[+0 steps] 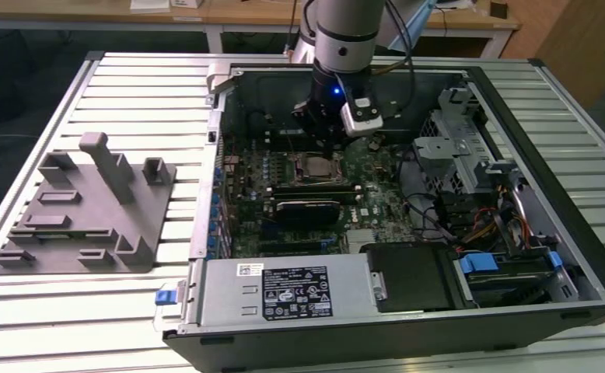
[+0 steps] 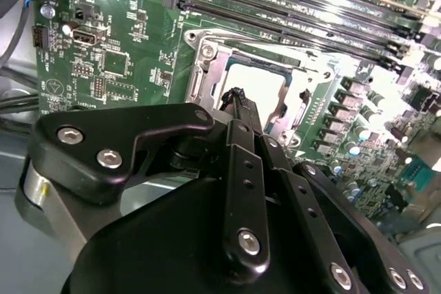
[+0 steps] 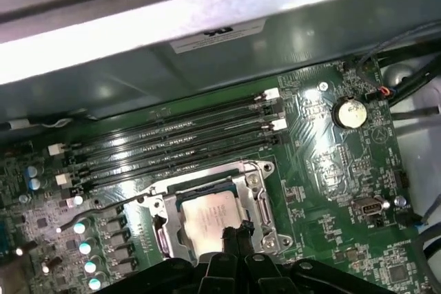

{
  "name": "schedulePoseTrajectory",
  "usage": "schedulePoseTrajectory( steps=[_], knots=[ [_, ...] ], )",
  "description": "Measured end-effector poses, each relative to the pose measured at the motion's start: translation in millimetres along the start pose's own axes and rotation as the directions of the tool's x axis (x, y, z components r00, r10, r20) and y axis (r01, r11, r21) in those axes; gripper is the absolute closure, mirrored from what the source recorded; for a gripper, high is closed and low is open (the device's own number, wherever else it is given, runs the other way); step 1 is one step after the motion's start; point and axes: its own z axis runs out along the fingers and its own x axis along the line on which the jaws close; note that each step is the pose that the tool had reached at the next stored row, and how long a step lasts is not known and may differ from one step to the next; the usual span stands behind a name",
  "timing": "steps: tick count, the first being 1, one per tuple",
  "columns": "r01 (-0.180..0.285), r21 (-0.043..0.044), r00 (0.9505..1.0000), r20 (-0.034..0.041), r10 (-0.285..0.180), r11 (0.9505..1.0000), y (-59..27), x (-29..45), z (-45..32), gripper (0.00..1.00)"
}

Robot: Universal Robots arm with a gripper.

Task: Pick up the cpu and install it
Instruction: 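Close the cpu cover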

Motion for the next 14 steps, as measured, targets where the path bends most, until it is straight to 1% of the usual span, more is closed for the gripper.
schedulePoseTrajectory(
  steps=[2, 3, 7, 8, 10, 14],
  knots=[
    [0.0, 0.0018, 1.0, 0.0039, 0.0, 1.0, 0.0, 0.1, 0.1, 0.89],
    [0.0, 0.0023, 1.0, 0.0071, 0.0, 1.0, -0.2, 0.6, 0.1, 0.89],
    [0.0, -0.0034, 0.9995, 0.0306, 0.0, 1.0, -1.0, 3.4, 2.1, 0.89],
    [0.0, -0.0042, 0.9995, 0.0331, 0.001, 1.0, -1.2, 3.7, 3.1, 0.89],
    [0.0, -0.0041, 0.9994, 0.0333, 0.0, 1.0, -1.5, 4.1, 4.6, 0.89],
    [0.001, -0.0042, 0.9994, 0.0333, -0.001, 1.0, -3.0, 9.6, 5.7, 0.89]
  ],
)
